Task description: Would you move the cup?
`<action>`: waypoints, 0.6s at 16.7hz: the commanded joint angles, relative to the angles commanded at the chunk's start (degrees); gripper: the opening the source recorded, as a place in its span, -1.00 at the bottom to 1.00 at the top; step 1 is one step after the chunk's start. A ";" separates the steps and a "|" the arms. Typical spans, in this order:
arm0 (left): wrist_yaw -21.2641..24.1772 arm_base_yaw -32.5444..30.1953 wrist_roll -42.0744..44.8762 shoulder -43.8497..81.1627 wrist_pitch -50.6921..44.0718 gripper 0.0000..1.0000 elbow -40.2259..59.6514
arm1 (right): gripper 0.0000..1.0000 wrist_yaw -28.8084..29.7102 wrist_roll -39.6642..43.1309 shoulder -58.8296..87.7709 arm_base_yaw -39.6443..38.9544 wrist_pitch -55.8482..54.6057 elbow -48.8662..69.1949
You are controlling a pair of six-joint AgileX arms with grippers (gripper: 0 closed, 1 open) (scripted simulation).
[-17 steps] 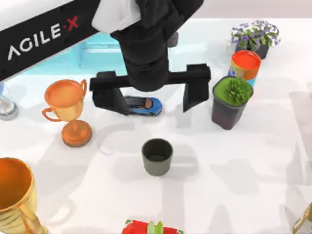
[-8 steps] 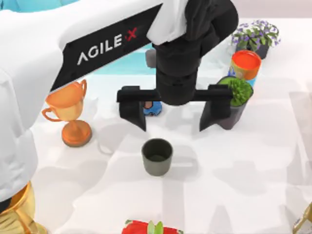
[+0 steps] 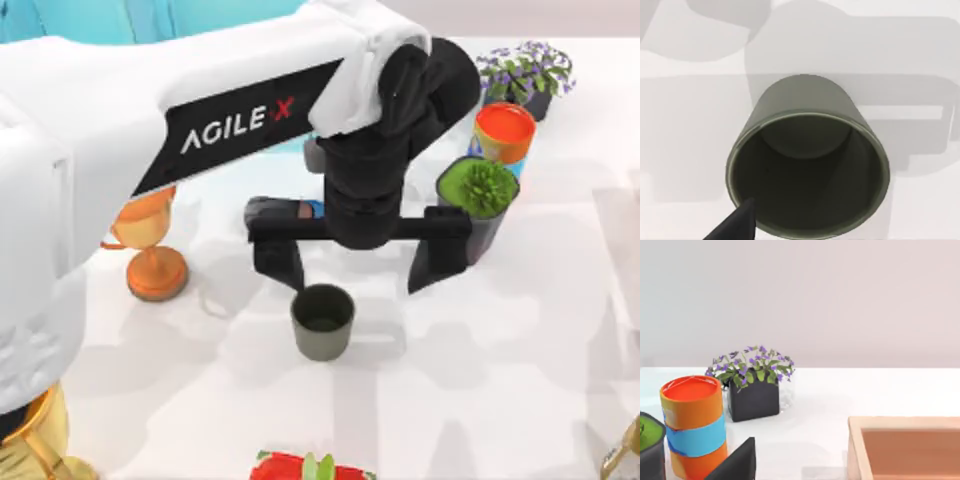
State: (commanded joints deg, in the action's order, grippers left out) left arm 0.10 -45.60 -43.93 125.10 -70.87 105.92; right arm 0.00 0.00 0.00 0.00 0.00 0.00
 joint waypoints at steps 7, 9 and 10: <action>0.02 -0.07 -0.04 1.70 11.59 1.00 -9.93 | 1.00 0.00 0.00 0.00 0.00 0.00 0.00; 0.02 -0.07 -0.04 1.70 11.59 1.00 -9.93 | 1.00 0.00 0.00 0.00 0.00 0.00 0.00; 0.02 -0.07 -0.04 1.70 11.59 0.85 -9.93 | 1.00 0.00 0.00 0.00 0.00 0.00 0.00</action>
State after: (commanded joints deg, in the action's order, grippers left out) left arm 0.12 -45.66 -43.97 126.81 -59.28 95.99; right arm 0.00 0.00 0.00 0.00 0.00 0.00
